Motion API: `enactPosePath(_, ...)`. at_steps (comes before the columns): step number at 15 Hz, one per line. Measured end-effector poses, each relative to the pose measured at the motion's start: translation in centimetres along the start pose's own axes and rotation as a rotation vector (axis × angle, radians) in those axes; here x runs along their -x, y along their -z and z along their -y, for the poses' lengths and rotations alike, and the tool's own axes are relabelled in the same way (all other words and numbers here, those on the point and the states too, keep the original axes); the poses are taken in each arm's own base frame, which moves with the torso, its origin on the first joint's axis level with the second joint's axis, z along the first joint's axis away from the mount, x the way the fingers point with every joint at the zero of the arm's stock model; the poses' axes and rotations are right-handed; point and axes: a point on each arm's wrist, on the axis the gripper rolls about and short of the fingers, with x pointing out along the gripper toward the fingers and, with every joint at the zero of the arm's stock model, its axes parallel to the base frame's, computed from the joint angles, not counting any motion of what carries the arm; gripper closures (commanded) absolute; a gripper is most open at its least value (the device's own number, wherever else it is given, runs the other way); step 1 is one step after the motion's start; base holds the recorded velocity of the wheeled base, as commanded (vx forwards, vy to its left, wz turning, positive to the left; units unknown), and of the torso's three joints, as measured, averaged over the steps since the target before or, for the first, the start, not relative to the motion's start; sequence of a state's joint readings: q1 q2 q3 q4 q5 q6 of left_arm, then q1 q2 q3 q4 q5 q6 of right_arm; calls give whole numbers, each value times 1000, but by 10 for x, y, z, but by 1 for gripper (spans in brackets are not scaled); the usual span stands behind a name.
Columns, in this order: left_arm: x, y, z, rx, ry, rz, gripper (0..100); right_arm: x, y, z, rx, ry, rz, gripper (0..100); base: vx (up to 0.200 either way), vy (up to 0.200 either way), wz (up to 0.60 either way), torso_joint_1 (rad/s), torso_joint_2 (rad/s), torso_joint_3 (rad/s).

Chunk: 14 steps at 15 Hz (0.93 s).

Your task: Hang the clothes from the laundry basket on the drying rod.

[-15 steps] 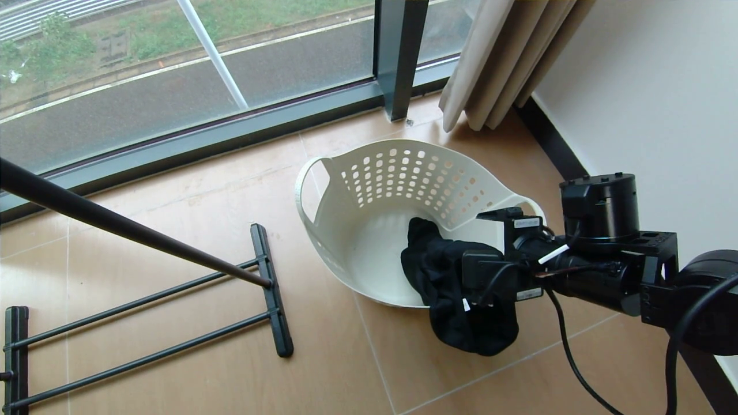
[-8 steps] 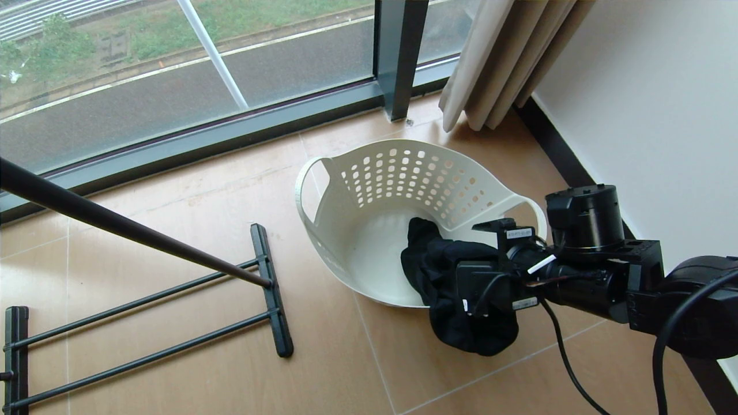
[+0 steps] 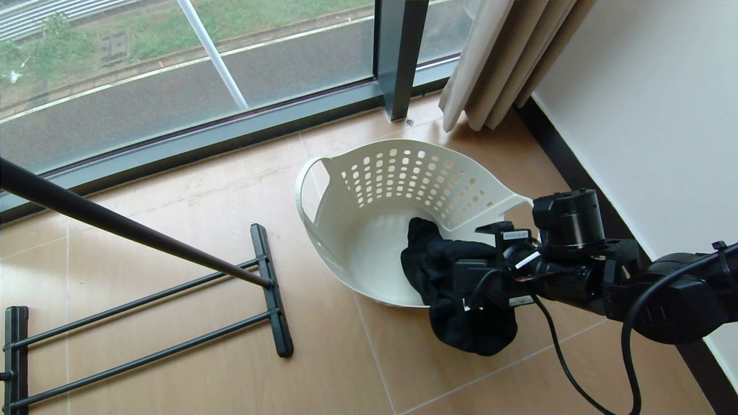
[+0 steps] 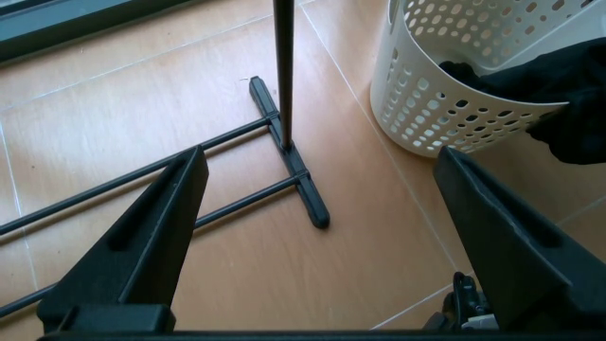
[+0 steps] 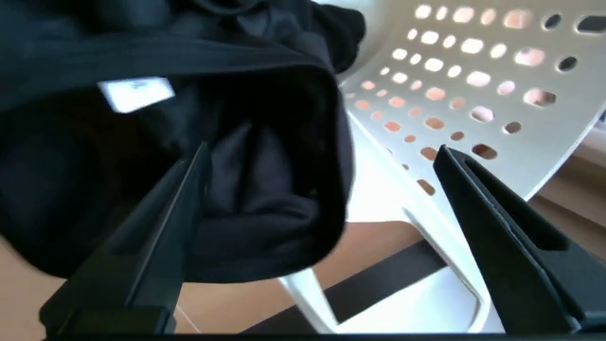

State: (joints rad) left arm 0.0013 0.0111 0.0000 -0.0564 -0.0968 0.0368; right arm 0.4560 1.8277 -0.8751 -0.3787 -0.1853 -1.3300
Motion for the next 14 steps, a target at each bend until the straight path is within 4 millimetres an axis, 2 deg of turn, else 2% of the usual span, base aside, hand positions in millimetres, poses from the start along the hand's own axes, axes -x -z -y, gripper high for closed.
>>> enactPosePath(3,0,0,0,0,0,0,0,-5,3,7,-15,18,-9,0,0,0,0,0,0,0)
enactPosePath(12,0,0,0,0,0,0,0,-23,1,10,-24,14,-13,0,0,0,0,0,0,0)
enactPosePath(13,0,0,0,0,0,0,0,-24,1,10,-26,13,-13,100,0,0,0,0,0,0)
enactPosePath(14,0,0,0,0,1,0,0,-25,0,10,-26,12,-13,100,0,0,0,0,0,0)
